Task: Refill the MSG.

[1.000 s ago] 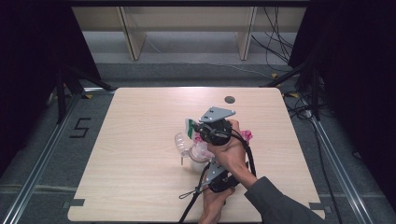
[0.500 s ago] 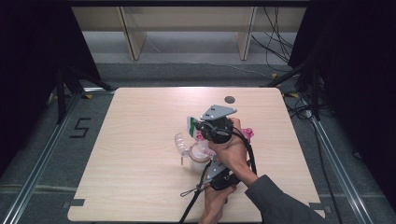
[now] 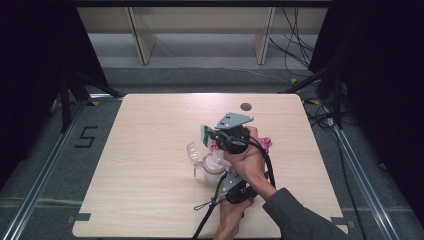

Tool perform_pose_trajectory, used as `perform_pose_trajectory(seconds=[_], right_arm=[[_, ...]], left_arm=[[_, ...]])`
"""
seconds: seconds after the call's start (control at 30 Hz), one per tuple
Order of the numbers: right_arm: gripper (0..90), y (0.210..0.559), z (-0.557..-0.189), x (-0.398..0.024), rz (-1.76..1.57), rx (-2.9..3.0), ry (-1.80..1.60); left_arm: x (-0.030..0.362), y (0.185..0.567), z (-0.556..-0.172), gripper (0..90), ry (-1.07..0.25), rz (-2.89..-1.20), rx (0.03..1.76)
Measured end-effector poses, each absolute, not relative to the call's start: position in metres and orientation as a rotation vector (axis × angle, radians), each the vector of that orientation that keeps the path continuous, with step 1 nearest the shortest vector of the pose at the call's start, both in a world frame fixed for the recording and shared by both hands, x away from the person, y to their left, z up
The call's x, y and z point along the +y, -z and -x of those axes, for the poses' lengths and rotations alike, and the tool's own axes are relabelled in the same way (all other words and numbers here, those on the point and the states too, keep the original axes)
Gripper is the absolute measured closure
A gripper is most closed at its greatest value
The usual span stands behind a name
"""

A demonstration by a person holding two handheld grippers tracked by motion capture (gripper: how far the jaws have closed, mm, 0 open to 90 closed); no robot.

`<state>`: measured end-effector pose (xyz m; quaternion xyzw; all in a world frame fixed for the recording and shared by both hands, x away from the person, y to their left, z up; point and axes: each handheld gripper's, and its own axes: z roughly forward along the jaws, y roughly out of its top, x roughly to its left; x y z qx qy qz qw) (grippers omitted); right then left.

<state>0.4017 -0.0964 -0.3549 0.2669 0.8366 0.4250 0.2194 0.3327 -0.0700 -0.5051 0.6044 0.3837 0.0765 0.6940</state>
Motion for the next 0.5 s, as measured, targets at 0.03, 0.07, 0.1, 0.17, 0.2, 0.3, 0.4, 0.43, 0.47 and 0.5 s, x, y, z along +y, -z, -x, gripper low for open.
perform_pose_trajectory(seconds=[0.03,0.07,0.1,0.17,0.2,0.3,0.4,0.43,0.47,0.5], right_arm=[[89.7,0.3561,-0.4016,-0.0951,-0.738,2.311,-1.173],[89.8,0.3558,-0.4017,-0.0951,-0.738,2.322,-1.166],[89.8,0.3559,-0.4019,-0.0946,-0.735,2.318,-1.17],[89.7,0.3543,-0.401,-0.0942,-0.754,2.315,-1.184],[89.7,0.3538,-0.4013,-0.0945,-0.747,2.312,-1.188],[89.7,0.3549,-0.4004,-0.0936,-0.758,2.319,-1.172],[89.8,0.3563,-0.4019,-0.0931,-0.71,2.302,-1.16],[89.8,0.3546,-0.4001,-0.0935,-0.73,2.322,-1.178],[89.8,0.3546,-0.4001,-0.0935,-0.73,2.322,-1.178],[89.8,0.3544,-0.399,-0.0933,-0.74,2.321,-1.18]], left_arm=[[-0.0713,0.5056,-0.3338,72.0,-0.147,-1.321,0.835],[-0.0713,0.5056,-0.3338,72.0,-0.147,-1.321,0.835],[-0.0708,0.5057,-0.3339,72.0,-0.151,-1.323,0.832],[-0.0683,0.5053,-0.333,72.0,-0.177,-1.348,0.857],[-0.0682,0.5055,-0.3334,72.0,-0.177,-1.345,0.856],[-0.0705,0.5058,-0.3337,72.0,-0.153,-1.319,0.834],[-0.0705,0.5059,-0.3341,72.0,-0.159,-1.317,0.842],[-0.0699,0.5054,-0.3341,72.0,-0.163,-1.32,0.838],[-0.0699,0.5054,-0.3341,72.0,-0.163,-1.32,0.838],[-0.0683,0.506,-0.3344,72.0,-0.175,-1.346,0.828]])
